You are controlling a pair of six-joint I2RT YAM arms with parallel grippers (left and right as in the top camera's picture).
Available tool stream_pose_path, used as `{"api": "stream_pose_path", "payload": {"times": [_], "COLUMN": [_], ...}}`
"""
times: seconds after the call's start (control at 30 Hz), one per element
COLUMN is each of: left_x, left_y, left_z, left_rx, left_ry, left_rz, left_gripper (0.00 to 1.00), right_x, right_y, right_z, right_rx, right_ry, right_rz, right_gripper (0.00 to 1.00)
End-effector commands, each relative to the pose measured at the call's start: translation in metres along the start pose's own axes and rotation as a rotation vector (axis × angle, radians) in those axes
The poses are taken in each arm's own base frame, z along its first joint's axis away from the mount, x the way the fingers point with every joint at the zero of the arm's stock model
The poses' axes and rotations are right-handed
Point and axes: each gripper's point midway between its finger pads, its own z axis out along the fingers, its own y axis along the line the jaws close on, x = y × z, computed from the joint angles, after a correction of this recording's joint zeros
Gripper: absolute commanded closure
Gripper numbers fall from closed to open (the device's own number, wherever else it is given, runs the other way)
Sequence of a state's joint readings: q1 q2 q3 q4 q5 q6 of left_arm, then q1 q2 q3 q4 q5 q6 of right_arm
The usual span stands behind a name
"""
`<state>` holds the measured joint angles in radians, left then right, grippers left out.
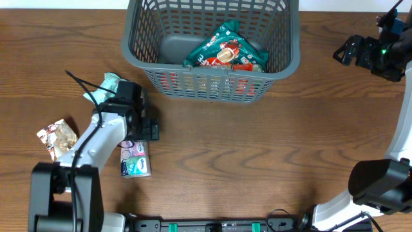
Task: Pack container
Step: 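Retract the right arm and grasp the Kleenex tissue packs with the left gripper, then lift the Kleenex packs into the basket with the left gripper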
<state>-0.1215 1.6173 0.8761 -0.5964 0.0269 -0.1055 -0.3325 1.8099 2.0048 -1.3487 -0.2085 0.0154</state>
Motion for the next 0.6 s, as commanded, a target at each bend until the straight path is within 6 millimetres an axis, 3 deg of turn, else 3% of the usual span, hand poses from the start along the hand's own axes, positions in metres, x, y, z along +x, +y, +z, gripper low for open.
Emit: {"api": "stream_pose_path", "payload": {"times": [0.0,0.13,0.3,0.37,0.43,0.57], "left_x": [0.004,0.009,0.013,0.013,0.009,-0.011], "left_y": [-0.002,-0.002,-0.003,-0.006,-0.007,-0.009], "left_z": [0.015,0.028,0.028,0.024,0.016,-0.014], "left_rx": [0.002,0.000,0.006,0.023,0.026,0.041], "left_ry": [0.037,0.079,0.096,0.096,0.081,0.005], "left_rz": [-0.021,-0.037,-0.047,-0.048,-0.049,-0.064], "left_gripper": [0.01,0.01,0.01,0.13,0.32,0.42], "right_x": [0.003,0.003,0.003,0.003,0.003,0.003], "right_y": [0.002,0.002,0.002,0.002,0.002,0.002], "right_z": [0.006,0.006,0.006,0.006,0.006,0.006], "right_rx": [-0.007,-0.007,-0.007,-0.007,-0.007,-0.007], "right_ry": [0.018,0.021,0.021,0.019,0.019,0.019], "right_rz": [-0.023,-0.026,-0.033,-0.033,-0.033,-0.033], "right_gripper": [0.01,0.01,0.01,0.01,0.01,0.01]}}
